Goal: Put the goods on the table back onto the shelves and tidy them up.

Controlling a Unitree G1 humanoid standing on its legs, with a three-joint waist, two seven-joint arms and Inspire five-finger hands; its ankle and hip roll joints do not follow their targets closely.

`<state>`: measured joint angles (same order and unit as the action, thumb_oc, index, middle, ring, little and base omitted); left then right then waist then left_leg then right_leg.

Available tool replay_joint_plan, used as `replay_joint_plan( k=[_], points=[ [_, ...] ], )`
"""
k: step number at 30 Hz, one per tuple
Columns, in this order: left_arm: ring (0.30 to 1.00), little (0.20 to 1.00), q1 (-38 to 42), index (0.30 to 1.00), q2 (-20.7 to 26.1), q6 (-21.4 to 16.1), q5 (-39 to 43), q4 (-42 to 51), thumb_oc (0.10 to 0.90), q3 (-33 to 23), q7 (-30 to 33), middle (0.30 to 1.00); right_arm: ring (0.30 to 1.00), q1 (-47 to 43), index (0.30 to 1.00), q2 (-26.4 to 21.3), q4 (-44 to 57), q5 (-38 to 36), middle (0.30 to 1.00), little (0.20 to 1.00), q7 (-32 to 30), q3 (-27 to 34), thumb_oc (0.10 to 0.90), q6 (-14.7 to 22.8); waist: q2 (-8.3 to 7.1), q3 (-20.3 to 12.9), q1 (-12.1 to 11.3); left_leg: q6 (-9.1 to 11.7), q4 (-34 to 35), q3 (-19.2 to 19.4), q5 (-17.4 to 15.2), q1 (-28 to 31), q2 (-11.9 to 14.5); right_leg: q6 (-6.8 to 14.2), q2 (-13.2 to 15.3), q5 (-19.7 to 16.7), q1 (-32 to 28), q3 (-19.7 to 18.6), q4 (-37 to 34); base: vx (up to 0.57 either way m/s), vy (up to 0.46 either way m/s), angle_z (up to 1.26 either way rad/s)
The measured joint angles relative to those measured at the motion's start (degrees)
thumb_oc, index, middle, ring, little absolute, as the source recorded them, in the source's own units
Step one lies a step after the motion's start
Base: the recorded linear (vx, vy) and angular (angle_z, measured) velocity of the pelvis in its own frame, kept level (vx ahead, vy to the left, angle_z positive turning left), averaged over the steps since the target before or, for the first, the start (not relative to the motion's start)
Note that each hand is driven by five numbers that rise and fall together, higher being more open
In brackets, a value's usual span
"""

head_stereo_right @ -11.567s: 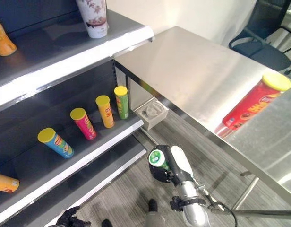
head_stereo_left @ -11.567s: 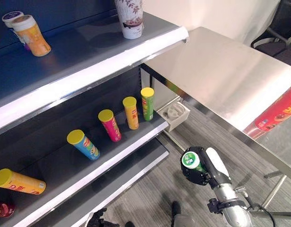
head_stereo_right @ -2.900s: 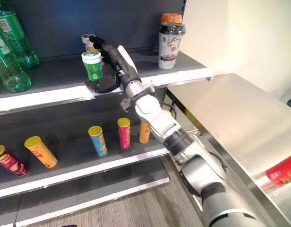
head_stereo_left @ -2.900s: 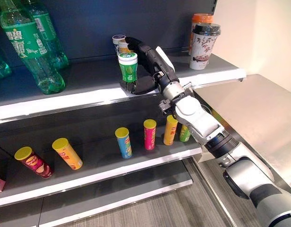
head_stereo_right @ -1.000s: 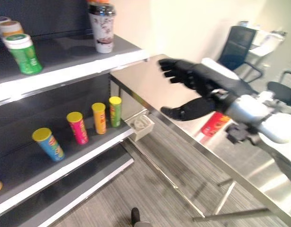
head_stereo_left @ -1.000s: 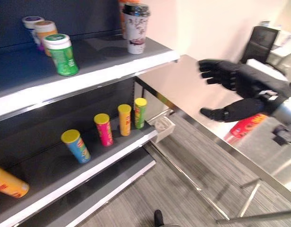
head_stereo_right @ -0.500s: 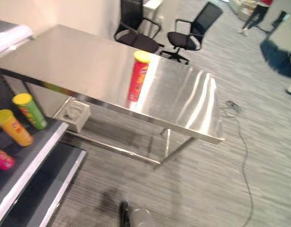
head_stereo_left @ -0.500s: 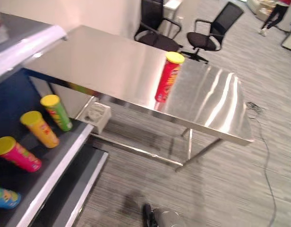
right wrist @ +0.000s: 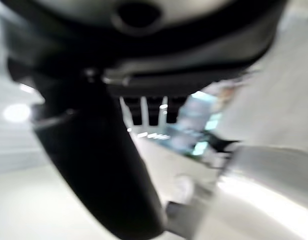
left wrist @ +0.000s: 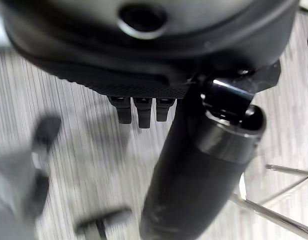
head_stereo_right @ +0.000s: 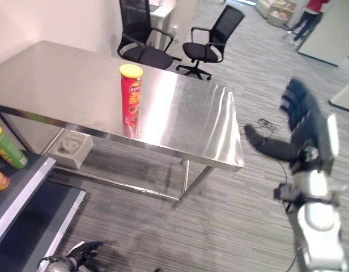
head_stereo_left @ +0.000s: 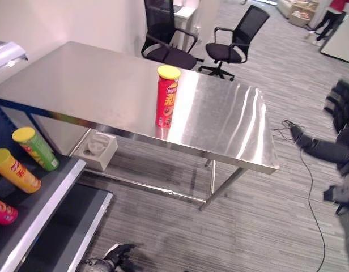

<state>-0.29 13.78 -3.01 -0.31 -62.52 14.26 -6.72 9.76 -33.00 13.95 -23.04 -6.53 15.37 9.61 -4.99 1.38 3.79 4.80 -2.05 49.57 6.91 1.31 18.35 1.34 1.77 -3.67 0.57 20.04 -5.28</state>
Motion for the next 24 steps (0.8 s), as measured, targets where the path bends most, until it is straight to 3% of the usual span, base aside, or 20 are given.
replay_joint_plan(
  k=[1,2,3,4,6,7,9,11,13,17,18,21,24],
  points=[
    [0.900,0.900,-1.4,0.900,-0.5,0.1,0.3,0.1,0.800,-0.1,0.1,0.900,0.900,-0.3,0.900,0.0,-0.2,-0.3,0.900,0.900,0.1,-3.2,0.800,-0.4,-0.21,0.6,-0.2,0.0,-2.8,-1.0,0.0,-0.3,1.3,-0.6,-0.4,-0.2,-0.2,-0.9,0.0,-0.09,-0.028,-0.31],
    [0.900,0.900,-1.3,0.900,-0.6,0.4,1.5,0.6,0.800,-2.0,0.0,0.900,0.900,-0.9,0.900,-0.4,-0.2,-0.9,0.900,0.900,0.6,-7.0,0.800,-1.1,-0.93,1.3,-0.8,1.4,-5.4,-4.4,-2.0,-1.7,2.6,-1.1,-0.3,-0.2,-0.2,-3.3,0.0,-0.07,-0.031,-0.59],
    [0.900,0.900,-0.4,0.900,-0.6,0.2,1.5,1.1,0.800,-2.1,0.4,0.900,0.900,-1.7,0.900,-1.6,-0.1,-1.4,0.900,0.900,2.1,-9.3,0.800,-1.3,-0.65,2.6,-1.9,4.2,-4.2,-9.2,-3.8,-2.4,2.2,-1.2,-0.4,-0.2,-0.1,-5.7,0.0,-0.09,-0.006,-0.56],
    [0.900,0.900,0.2,0.900,-0.6,0.0,1.4,1.7,0.800,-2.2,1.1,0.900,0.900,-2.4,0.900,-1.7,0.0,-2.4,0.900,0.900,3.1,-10.3,0.800,-1.3,-0.27,3.8,-2.2,5.4,-3.8,-14.6,-4.6,-4.3,1.8,-1.5,-0.5,-0.1,0.0,-6.7,0.0,-0.04,0.020,-0.50],
    [0.900,0.900,1.0,0.900,-1.1,-0.6,2.7,1.7,0.800,-4.5,1.7,0.900,0.900,-3.2,0.900,-1.3,0.0,-3.4,0.900,0.900,4.5,-11.5,0.800,-1.3,-0.07,5.9,-3.7,5.3,1.5,-29.6,-4.2,-6.1,-1.8,-1.8,-0.7,-0.3,0.0,-9.0,0.0,0.05,0.080,-0.55],
    [0.900,0.900,-1.5,0.900,0.3,-0.5,4.8,0.1,0.800,-5.3,3.6,0.900,0.900,-2.3,0.900,-0.2,-2.3,-2.5,0.900,0.900,4.4,-7.2,0.800,-1.2,0.64,1.6,-2.3,0.2,6.4,-23.4,1.1,-2.4,-7.6,4.9,5.5,2.2,-4.0,-6.4,1.1,0.12,-0.030,-0.35],
    [0.900,0.900,-2.0,0.900,-0.4,-0.6,4.8,0.3,0.800,-5.1,4.1,0.900,0.900,-1.7,0.900,1.5,-2.5,0.1,0.900,0.900,4.3,-6.9,0.800,-1.2,0.86,2.1,-3.0,0.1,6.5,-24.1,1.1,-1.0,-8.4,5.1,5.5,2.6,-4.2,-8.1,1.3,0.16,-0.220,-0.16],
    [0.900,0.900,-3.3,0.900,-1.9,-0.9,6.1,0.5,0.800,-6.1,5.3,0.900,0.900,1.7,0.900,6.8,-2.7,1.6,0.900,0.900,4.5,-9.5,0.800,-1.3,2.87,2.3,-3.0,-0.3,6.5,-25.0,0.7,2.1,-9.3,6.1,6.0,3.3,-7.7,-9.0,-0.1,0.21,-0.259,-0.17],
    [0.900,0.900,-3.6,0.900,-4.9,-1.6,7.0,0.1,0.800,-6.0,5.2,0.900,0.900,5.0,0.900,6.5,-4.9,1.9,0.900,0.900,4.7,-11.0,0.800,-2.0,6.83,1.8,-2.7,-0.1,5.9,-25.8,-0.3,1.6,-9.2,6.2,5.9,3.2,-7.7,-9.1,-0.1,0.14,-0.225,0.08],
    [0.900,0.900,-3.7,0.900,-8.5,-1.6,6.9,-0.6,0.800,-4.3,5.3,0.900,0.900,10.5,0.900,-1.0,-5.5,9.0,0.900,0.900,3.6,-10.0,0.800,-7.6,12.53,1.8,-2.5,0.4,5.0,-27.2,0.0,-0.1,-8.3,6.2,4.9,3.3,-7.0,-9.2,0.0,0.09,-0.106,0.10],
    [0.900,0.900,-4.1,0.900,-8.7,-1.6,7.0,-0.5,0.800,-5.2,5.1,0.900,0.900,11.0,0.900,-0.5,-4.0,9.3,0.900,0.900,3.1,-8.7,0.800,-7.6,13.03,1.6,-2.4,0.5,4.9,-27.4,0.1,-0.1,-8.0,6.1,4.5,3.3,-7.3,-9.2,0.0,0.11,-0.103,-0.04],
    [0.900,0.900,-5.2,0.900,-9.7,-1.7,8.5,-0.5,0.800,-9.9,5.2,0.900,0.900,10.6,0.900,-0.1,-0.3,12.0,0.900,0.900,1.0,-5.2,0.800,-7.3,12.58,1.5,-2.7,0.9,4.4,-29.0,0.4,-0.2,-7.5,5.6,4.0,3.8,-8.0,-7.9,0.0,0.05,-0.059,0.18],
    [0.900,0.900,-4.9,0.900,-9.4,-1.7,9.9,-1.6,0.800,-10.7,5.2,0.900,0.900,4.5,0.900,-0.1,2.0,14.2,0.900,0.900,-0.3,-4.5,0.800,-6.4,12.21,1.3,-3.1,0.9,4.4,-30.5,0.4,-0.4,-7.5,5.4,3.8,4.1,-8.9,-6.5,0.0,0.03,-0.074,0.26]
  ],
)
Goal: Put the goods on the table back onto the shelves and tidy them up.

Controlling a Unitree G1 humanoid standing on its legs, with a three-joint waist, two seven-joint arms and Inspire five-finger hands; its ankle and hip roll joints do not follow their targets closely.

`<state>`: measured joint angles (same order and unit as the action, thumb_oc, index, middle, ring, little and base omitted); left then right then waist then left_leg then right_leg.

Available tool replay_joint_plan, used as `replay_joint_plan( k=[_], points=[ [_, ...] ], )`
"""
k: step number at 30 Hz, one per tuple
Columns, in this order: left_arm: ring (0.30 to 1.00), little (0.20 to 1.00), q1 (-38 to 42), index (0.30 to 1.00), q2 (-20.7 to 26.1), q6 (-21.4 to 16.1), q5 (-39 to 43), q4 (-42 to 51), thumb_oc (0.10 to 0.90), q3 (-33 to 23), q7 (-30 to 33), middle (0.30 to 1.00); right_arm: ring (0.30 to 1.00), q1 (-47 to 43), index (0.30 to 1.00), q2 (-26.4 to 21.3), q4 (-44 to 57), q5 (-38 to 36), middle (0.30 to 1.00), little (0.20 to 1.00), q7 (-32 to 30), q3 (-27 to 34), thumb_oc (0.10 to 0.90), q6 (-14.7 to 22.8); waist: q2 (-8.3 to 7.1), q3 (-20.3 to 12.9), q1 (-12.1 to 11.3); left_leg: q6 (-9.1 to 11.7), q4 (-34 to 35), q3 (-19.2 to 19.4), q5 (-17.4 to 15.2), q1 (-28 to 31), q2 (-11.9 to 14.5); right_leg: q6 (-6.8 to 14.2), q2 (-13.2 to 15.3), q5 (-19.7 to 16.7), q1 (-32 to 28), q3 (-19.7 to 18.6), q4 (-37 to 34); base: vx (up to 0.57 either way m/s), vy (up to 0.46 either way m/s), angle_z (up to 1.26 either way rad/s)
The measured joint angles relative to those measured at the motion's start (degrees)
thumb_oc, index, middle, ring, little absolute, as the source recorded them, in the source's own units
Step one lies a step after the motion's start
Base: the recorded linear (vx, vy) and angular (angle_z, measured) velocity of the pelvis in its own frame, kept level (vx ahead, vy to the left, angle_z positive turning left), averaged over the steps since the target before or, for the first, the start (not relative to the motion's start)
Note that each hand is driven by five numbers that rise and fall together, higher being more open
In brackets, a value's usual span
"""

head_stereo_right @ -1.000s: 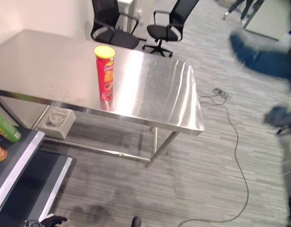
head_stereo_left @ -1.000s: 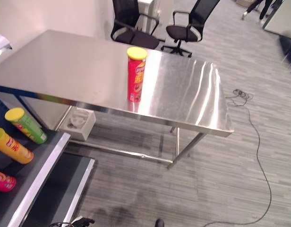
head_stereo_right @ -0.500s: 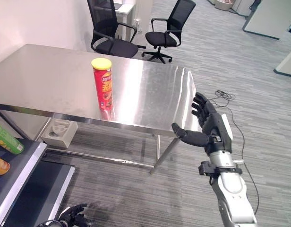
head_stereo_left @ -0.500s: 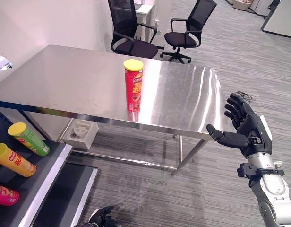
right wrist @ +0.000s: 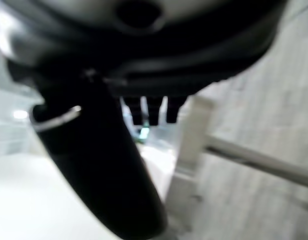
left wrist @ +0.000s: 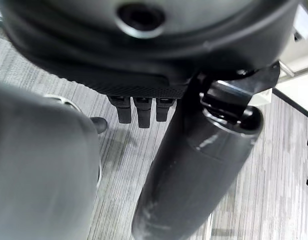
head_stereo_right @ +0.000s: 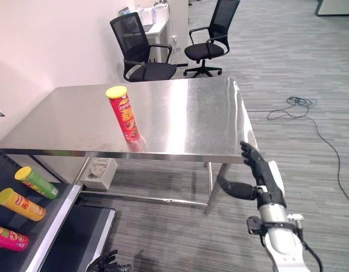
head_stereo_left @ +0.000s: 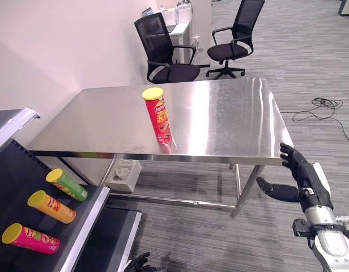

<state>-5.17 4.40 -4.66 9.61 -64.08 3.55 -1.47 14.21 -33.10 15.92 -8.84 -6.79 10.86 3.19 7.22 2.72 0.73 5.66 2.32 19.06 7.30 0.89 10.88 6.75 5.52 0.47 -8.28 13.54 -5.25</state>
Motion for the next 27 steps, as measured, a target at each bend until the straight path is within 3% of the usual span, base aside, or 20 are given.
replay_joint_plan(
  k=[2,4,5,6,7,9,11,12,13,14,15,17,20,22,23,25,27],
  points=[
    [0.900,0.900,0.2,0.900,0.4,0.0,-0.2,1.1,0.800,0.9,-0.1,0.900,0.900,-4.1,0.900,0.0,2.0,1.3,0.900,0.900,-0.5,0.2,0.800,2.2,-0.36,0.2,-0.8,0.0,-1.9,-0.8,0.1,-1.0,0.2,-0.2,-0.2,0.3,-0.3,0.4,0.2,-0.05,-0.114,0.23],
    [0.900,0.900,1.2,0.900,1.6,-0.1,-0.5,1.8,0.800,0.9,-0.1,0.900,0.900,-5.1,0.900,-0.2,3.3,1.4,0.900,0.900,-0.9,0.7,0.800,3.9,-2.38,1.5,-1.5,0.4,-8.6,-3.4,1.3,-4.7,0.7,-2.1,-0.1,1.9,-0.1,-0.1,2.2,-0.03,-0.043,0.38],
    [0.900,0.900,1.9,0.900,2.8,0.0,-0.4,2.8,0.800,0.9,-0.1,0.900,0.900,-6.0,0.900,-0.1,3.2,1.4,0.900,0.900,-0.9,0.7,0.800,4.1,-4.27,2.6,-2.1,1.8,-12.1,-5.8,3.8,-7.1,0.8,-4.0,0.3,3.2,0.7,0.0,4.2,0.03,0.046,0.42],
    [0.900,0.900,2.3,0.900,4.5,0.0,-0.4,5.1,0.800,1.3,-0.1,0.900,0.900,-7.0,0.900,-0.1,3.2,1.5,0.900,0.900,-1.0,1.0,0.800,4.4,-6.57,3.9,-3.4,2.0,-14.1,-7.4,7.7,-9.0,0.7,-4.6,0.9,3.5,1.2,0.4,5.2,0.15,0.187,0.32],
    [0.900,0.900,2.5,0.900,5.3,0.0,-0.3,5.8,0.800,2.6,-0.1,0.900,0.900,-7.9,0.900,-0.2,3.1,1.7,0.900,0.900,-1.1,1.1,0.800,4.6,-7.39,4.3,-3.9,1.4,-14.3,-7.1,8.6,-10.4,1.3,-5.4,0.8,3.1,1.1,1.1,5.2,0.15,0.166,0.33],
    [0.900,0.900,3.3,0.900,5.3,0.1,-0.7,5.5,0.800,4.9,-0.3,0.900,0.900,-9.0,0.900,0.3,1.7,2.0,0.900,0.900,-3.1,2.9,0.800,5.0,-7.21,4.0,-4.0,0.8,-7.7,-3.4,4.8,-12.0,2.9,-7.1,0.9,3.3,1.3,3.7,4.2,0.22,0.195,0.45],
    [0.900,0.900,3.2,0.900,5.2,0.1,-0.6,5.6,0.800,4.6,-0.2,0.900,0.900,-10.8,0.900,0.1,-2.9,1.8,0.900,0.900,-4.7,2.8,0.800,4.6,-6.32,3.5,-5.2,0.2,0.6,-0.8,4.4,-10.5,3.7,-5.1,0.4,3.3,0.8,3.3,4.2,0.31,0.236,0.02],
    [0.900,0.900,3.7,0.900,4.9,0.6,-0.5,3.3,0.800,3.6,-0.2,0.900,0.900,-10.2,0.900,1.1,-3.2,1.3,0.900,0.900,-4.7,2.5,0.800,4.1,-5.32,3.0,-4.6,0.1,1.4,-0.4,4.3,-7.8,2.5,-3.4,1.0,4.6,-1.1,3.1,3.3,0.44,0.337,-0.35],
    [0.900,0.900,1.3,0.900,4.1,1.2,-0.5,2.0,0.800,2.9,0.1,0.900,0.900,-8.6,0.900,1.4,-2.9,1.1,0.900,0.900,-4.8,2.3,0.800,4.1,-3.03,1.0,-3.6,-0.8,2.0,-0.4,3.8,-3.9,0.2,-1.0,1.3,5.5,-2.0,2.5,4.7,0.39,0.374,-0.04],
    [0.900,0.900,0.9,0.900,4.5,1.2,-0.4,2.2,0.800,2.7,0.2,0.900,0.900,-7.6,0.900,2.4,-2.6,0.8,0.900,0.900,-4.9,2.4,0.800,3.9,-4.09,0.9,-2.5,-1.3,1.9,-0.5,4.5,-4.2,-1.4,-0.7,3.4,5.7,-1.5,2.6,6.4,0.39,0.376,-0.07],
    [0.900,0.900,1.5,0.900,5.3,1.0,-0.6,2.2,0.800,2.7,0.1,0.900,0.900,-7.5,0.900,2.5,-2.3,0.7,0.900,0.900,-4.8,2.3,0.800,3.3,-4.97,1.0,-2.0,-2.1,2.0,0.4,2.3,-3.5,-3.6,-0.1,5.5,6.2,-0.4,1.3,7.9,0.16,0.244,-0.17],
    [0.900,0.900,2.0,0.900,7.2,1.4,-2.6,2.0,0.800,5.1,0.6,0.900,0.900,-9.2,0.900,2.5,-1.4,0.7,0.900,0.900,-4.8,1.6,0.800,3.0,-6.54,1.7,-2.9,-3.7,2.4,3.5,1.7,-2.2,-6.1,1.8,9.2,7.6,2.8,-1.3,13.3,0.18,0.240,-0.55],
    [0.900,0.900,3.6,0.900,7.7,1.3,-5.2,1.9,0.800,7.7,0.8,0.900,0.900,-9.3,0.900,2.2,-1.1,0.8,0.900,0.900,-4.8,2.0,0.800,3.0,-7.01,1.9,-2.6,-5.8,2.8,3.5,0.1,0.0,-9.0,2.6,12.7,7.0,4.9,-1.7,21.8,0.15,0.201,0.06],
    [0.900,0.900,4.0,0.900,7.5,1.1,-5.5,2.3,0.800,9.6,0.7,0.900,0.900,-9.4,0.900,2.1,-0.9,0.9,0.900,0.900,-4.7,2.1,0.800,3.0,-6.95,2.0,-2.7,-7.8,2.8,3.5,-1.8,2.1,-10.8,3.8,14.5,5.4,7.6,-4.7,31.2,0.18,0.231,0.34],
    [0.900,0.900,4.6,0.900,7.0,1.1,-5.8,2.3,0.800,10.5,0.6,0.900,0.900,-9.3,0.900,2.6,0.0,1.0,0.900,0.900,-4.8,2.1,0.800,3.0,-7.01,2.2,-1.2,-8.7,2.8,2.5,-3.5,3.8,-12.3,5.1,16.4,1.6,12.3,-8.2,42.7,0.07,0.148,0.64],
    [0.900,0.900,4.3,0.900,6.9,1.1,-5.8,2.3,0.800,11.2,0.8,0.900,0.900,-9.5,0.900,3.9,1.0,1.4,0.900,0.900,-4.7,1.6,0.800,3.9,-6.84,2.4,-0.4,-8.5,2.6,1.7,-5.2,5.1,-12.5,5.3,17.3,1.9,17.6,-10.6,51.0,0.04,0.016,0.44],
    [0.900,0.900,4.8,0.900,7.6,1.3,-5.8,2.1,0.800,10.4,1.0,0.900,0.900,-9.7,0.900,5.0,1.7,1.5,0.900,0.900,-4.7,0.6,0.800,4.3,-6.80,3.3,0.2,-9.7,2.2,1.3,-6.1,4.9,-12.2,3.2,15.8,3.8,23.4,-10.4,54.9,0.19,-0.165,0.17]
  ],
)
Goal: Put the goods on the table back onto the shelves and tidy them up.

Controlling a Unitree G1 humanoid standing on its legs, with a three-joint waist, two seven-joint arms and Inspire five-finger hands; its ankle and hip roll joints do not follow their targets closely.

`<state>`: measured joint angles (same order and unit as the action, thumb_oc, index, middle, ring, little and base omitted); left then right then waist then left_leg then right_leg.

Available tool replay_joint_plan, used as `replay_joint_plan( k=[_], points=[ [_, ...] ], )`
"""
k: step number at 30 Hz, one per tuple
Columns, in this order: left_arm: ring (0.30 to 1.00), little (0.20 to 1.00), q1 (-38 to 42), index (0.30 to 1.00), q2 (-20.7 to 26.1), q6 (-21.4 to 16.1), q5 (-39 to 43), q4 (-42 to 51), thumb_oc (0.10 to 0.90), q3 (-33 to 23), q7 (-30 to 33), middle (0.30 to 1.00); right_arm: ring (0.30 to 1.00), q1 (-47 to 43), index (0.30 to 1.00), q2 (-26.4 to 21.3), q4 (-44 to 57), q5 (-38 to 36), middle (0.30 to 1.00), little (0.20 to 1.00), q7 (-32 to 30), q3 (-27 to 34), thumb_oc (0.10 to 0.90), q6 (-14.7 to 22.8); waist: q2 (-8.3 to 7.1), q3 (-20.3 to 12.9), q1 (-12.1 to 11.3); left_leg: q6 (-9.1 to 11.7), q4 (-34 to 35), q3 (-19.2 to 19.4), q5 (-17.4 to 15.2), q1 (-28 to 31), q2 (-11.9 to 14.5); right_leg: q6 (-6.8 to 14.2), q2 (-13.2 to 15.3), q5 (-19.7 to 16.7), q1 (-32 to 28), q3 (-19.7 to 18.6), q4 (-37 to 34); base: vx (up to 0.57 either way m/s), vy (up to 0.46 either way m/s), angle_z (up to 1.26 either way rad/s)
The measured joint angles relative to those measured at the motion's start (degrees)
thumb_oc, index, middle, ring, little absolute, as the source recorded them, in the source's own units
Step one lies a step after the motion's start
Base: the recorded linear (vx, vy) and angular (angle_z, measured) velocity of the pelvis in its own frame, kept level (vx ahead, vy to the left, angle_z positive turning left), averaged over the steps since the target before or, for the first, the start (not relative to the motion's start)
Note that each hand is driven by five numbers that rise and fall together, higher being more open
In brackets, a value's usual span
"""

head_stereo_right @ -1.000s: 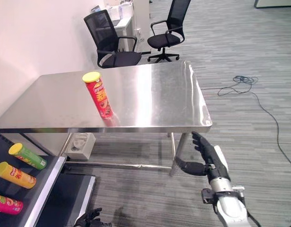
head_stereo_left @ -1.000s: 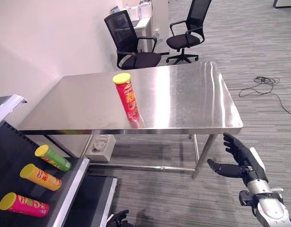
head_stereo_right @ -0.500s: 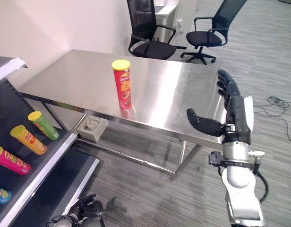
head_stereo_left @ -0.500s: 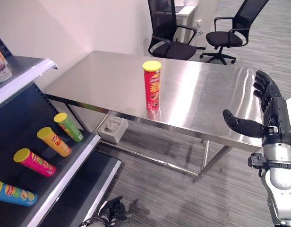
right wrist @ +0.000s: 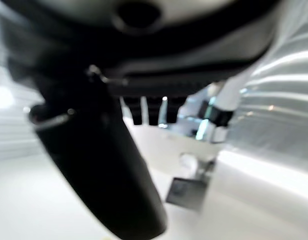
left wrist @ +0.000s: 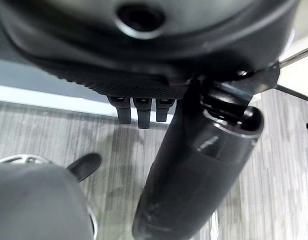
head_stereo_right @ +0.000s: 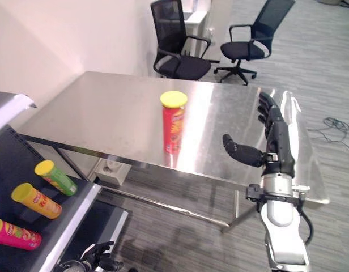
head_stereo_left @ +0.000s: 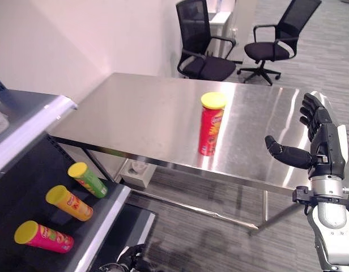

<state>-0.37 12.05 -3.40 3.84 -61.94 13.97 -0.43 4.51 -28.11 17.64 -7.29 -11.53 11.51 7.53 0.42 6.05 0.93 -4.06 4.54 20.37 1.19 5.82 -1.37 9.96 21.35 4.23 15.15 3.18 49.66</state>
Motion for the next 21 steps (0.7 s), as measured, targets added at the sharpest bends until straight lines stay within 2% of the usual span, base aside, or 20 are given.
replay_joint_plan(
  k=[1,2,3,4,5,6,7,8,9,12,17,21],
  points=[
    [0.900,0.900,-0.1,0.900,-0.7,0.2,0.2,-0.1,0.800,-1.5,0.3,0.900,0.900,0.1,0.900,-0.5,1.8,0.1,0.900,0.900,0.4,-0.5,0.800,0.1,0.76,1.7,0.0,0.1,0.6,-0.7,-0.3,0.9,0.4,-1.1,-3.8,3.6,3.4,-0.7,-2.7,0.16,-0.226,0.17],
    [0.900,0.900,-0.3,0.900,-1.0,0.2,0.5,0.1,0.800,-2.1,0.3,0.900,0.900,0.3,0.900,-0.7,2.5,-0.1,0.900,0.900,0.4,-0.4,0.800,0.2,1.19,2.2,0.6,0.8,0.6,-1.6,-0.1,1.1,0.8,-0.9,-6.5,4.7,3.6,-1.6,-7.7,0.18,-0.275,0.20],
    [0.900,0.900,-0.7,0.900,-0.9,0.1,0.5,0.4,0.800,-3.3,0.3,0.900,0.900,0.3,0.900,-0.6,2.7,-0.6,0.900,0.900,0.3,-0.2,0.800,0.3,1.55,2.4,1.3,1.4,0.5,-2.1,-0.8,1.0,1.8,-1.1,-10.2,5.8,4.0,-4.3,-14.8,0.07,-0.149,0.52],
    [0.900,0.900,-0.8,0.900,-0.6,-0.1,0.5,0.5,0.800,-3.6,0.6,0.900,0.900,0.8,0.900,-0.7,3.5,-0.8,0.900,0.900,0.1,0.3,0.800,0.5,1.21,2.5,1.6,2.5,0.6,-3.6,-0.2,1.0,2.1,-1.4,-12.8,4.9,2.8,-6.3,-25.3,0.12,-0.244,0.57],
    [0.900,0.900,-0.6,0.900,0.0,-0.1,0.3,0.5,0.800,-3.0,0.8,0.900,0.900,0.5,0.900,-0.7,3.5,-0.8,0.900,0.900,-0.2,0.5,0.800,1.0,-0.07,2.5,2.0,3.4,0.6,-4.0,-0.3,0.7,1.7,-1.5,-13.0,2.5,2.8,-6.5,-31.9,0.11,-0.232,0.74],
    [0.900,0.900,-0.5,0.900,-0.1,-0.1,0.1,0.6,0.800,-2.2,0.8,0.900,0.900,0.9,0.900,-1.2,3.5,-0.8,0.900,0.900,-0.1,1.2,0.800,1.1,-0.21,2.5,2.9,3.6,0.7,-5.7,-1.0,0.9,2.1,-1.9,-13.3,-3.4,0.9,-6.2,-35.1,0.14,-0.255,0.65],
    [0.900,0.900,-0.4,0.900,-0.8,-0.1,-0.1,0.6,0.800,-2.0,0.9,0.900,0.900,1.6,0.900,-1.2,3.5,-0.9,0.900,0.900,0.1,2.1,0.800,1.1,0.21,2.4,3.0,3.9,0.6,-6.9,-1.1,1.3,2.8,-3.1,-14.1,-5.9,-0.6,-5.5,-36.6,0.11,-0.209,0.61],
    [0.900,0.900,-0.5,0.900,-1.6,-0.1,-0.2,0.4,0.800,-2.8,0.9,0.900,0.900,2.0,0.900,-1.2,3.5,-1.2,0.900,0.900,0.1,2.5,0.800,1.0,0.83,2.1,2.9,4.6,0.6,-7.5,-1.1,1.7,3.8,-3.8,-15.1,-6.3,-1.4,-4.8,-37.6,0.06,-0.159,0.21],
    [0.900,0.900,-0.8,0.900,-3.8,0.0,-0.6,-0.3,0.800,-3.4,1.3,0.900,0.900,1.8,0.900,-1.1,4.1,-3.4,0.900,0.900,1.0,2.5,0.800,0.8,2.31,1.3,1.7,5.8,0.5,-6.4,-0.3,2.4,6.3,-5.4,-17.5,-6.7,-3.2,-4.2,-40.5,0.04,-0.108,0.05],
    [0.900,0.900,0.7,0.900,-5.4,-0.3,-1.8,0.2,0.800,-1.2,1.1,0.900,0.900,1.6,0.900,-1.3,5.9,-7.4,0.900,0.900,2.4,5.0,0.800,2.8,3.44,0.9,1.8,7.0,-0.4,-5.2,1.0,1.0,8.2,-7.6,-19.1,-8.3,-4.9,-2.4,-44.4,0.06,-0.060,0.07],
    [0.900,0.900,0.5,0.900,-7.9,-0.8,-1.6,0.6,0.800,-1.9,1.1,0.900,0.900,3.9,0.900,-3.1,8.5,-13.8,0.900,0.900,5.3,6.5,0.800,3.2,5.27,-0.3,3.2,7.9,-0.2,-4.9,1.5,1.4,10.0,-8.4,-21.2,-8.6,-6.8,-1.7,-47.4,0.04,-0.039,0.01],
    [0.900,0.900,-0.4,0.900,-7.9,-0.8,-1.6,-0.5,0.800,-3.6,1.1,0.900,0.900,5.4,0.900,-3.5,10.8,-15.8,0.900,0.900,7.9,6.5,0.800,4.0,5.77,-0.7,3.9,8.2,0.0,-3.8,1.3,2.4,10.1,-8.5,-21.5,-9.1,-8.4,-1.8,-49.0,0.00,0.000,-0.02]
  ],
)
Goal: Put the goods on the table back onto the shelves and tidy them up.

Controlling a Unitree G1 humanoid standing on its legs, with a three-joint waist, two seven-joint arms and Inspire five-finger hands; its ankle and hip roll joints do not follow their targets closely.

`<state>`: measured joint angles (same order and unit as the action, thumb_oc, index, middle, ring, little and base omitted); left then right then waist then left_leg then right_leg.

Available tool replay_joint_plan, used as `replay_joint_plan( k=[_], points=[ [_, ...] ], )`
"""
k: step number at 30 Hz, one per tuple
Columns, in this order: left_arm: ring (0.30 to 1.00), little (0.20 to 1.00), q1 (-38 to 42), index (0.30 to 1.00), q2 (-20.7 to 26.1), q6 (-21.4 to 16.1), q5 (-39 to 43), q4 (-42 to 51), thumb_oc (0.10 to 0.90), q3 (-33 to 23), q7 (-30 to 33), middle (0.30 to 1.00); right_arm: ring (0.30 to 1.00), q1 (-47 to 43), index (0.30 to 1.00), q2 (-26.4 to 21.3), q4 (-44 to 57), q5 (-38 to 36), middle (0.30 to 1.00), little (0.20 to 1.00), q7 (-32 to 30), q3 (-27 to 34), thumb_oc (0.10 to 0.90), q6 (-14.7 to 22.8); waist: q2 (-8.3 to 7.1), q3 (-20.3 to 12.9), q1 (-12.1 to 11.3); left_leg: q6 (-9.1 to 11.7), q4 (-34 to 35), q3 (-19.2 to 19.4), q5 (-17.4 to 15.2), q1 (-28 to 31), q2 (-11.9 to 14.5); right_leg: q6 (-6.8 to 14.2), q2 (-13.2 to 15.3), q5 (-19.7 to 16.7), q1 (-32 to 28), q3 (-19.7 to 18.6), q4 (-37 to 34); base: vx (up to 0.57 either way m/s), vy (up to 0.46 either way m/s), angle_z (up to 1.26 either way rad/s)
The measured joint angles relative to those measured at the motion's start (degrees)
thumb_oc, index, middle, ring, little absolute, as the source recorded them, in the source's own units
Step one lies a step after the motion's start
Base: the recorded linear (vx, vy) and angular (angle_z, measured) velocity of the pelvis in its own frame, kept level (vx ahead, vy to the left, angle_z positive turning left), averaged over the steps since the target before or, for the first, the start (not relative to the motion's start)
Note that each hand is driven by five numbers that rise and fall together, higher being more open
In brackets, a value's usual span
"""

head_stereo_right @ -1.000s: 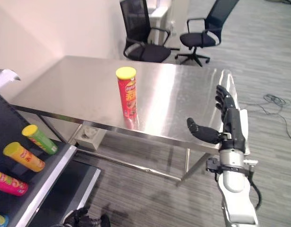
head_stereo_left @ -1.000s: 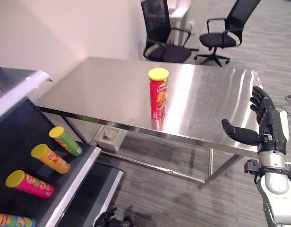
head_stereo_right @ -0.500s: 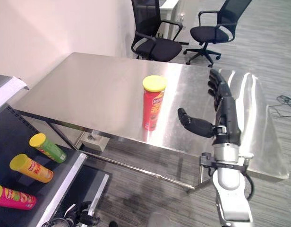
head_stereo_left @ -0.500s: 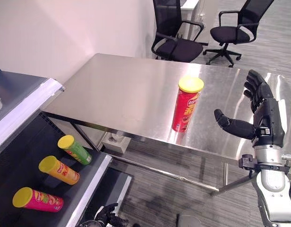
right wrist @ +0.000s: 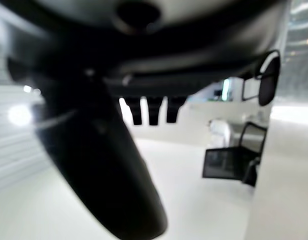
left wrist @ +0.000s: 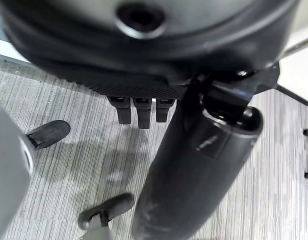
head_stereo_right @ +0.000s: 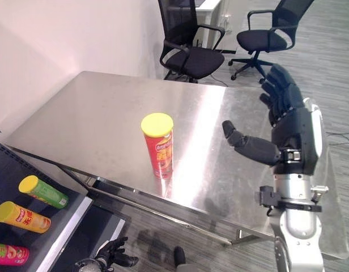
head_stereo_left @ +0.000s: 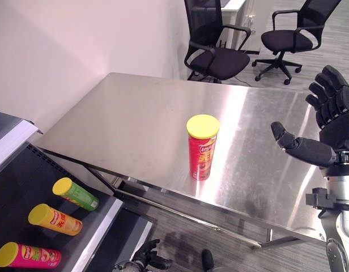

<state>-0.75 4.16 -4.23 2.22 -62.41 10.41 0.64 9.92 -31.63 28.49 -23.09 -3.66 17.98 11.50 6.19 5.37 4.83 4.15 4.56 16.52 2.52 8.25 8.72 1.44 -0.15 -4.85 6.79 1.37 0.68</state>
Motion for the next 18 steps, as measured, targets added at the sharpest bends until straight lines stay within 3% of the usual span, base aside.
replay_joint_plan(
  k=[5,14,18],
  points=[
    [0.900,0.900,-1.4,0.900,0.0,0.0,-0.1,-0.5,0.800,0.1,-0.4,0.900,0.900,2.2,0.900,-3.2,0.4,-3.3,0.900,0.900,3.9,0.0,0.800,0.3,0.96,-0.7,0.0,1.7,0.5,0.2,-2.7,-0.2,0.0,0.9,0.2,-0.6,1.1,-0.2,0.6,0.00,0.003,-0.01],
    [0.900,0.900,-1.6,0.900,1.6,0.2,-2.9,-1.3,0.800,1.1,-2.7,0.900,0.900,7.0,0.900,-6.9,6.1,-8.5,0.900,0.900,9.6,-0.8,0.800,0.3,-0.89,-1.4,0.9,-0.1,0.6,2.3,-3.5,-0.7,-3.2,2.4,2.9,-1.6,3.2,-3.0,1.1,-0.01,0.021,-0.12],
    [0.900,0.900,-1.6,0.900,2.3,0.0,-3.1,-1.1,0.800,3.0,-2.9,0.900,0.900,7.4,0.900,-7.8,6.1,-9.2,0.900,0.900,9.8,-1.8,0.800,0.3,-1.34,-2.0,0.7,-0.2,0.5,2.5,-3.4,-0.6,-3.5,3.0,3.2,-2.0,3.1,-3.1,1.0,0.00,0.004,-0.02]
  ],
)
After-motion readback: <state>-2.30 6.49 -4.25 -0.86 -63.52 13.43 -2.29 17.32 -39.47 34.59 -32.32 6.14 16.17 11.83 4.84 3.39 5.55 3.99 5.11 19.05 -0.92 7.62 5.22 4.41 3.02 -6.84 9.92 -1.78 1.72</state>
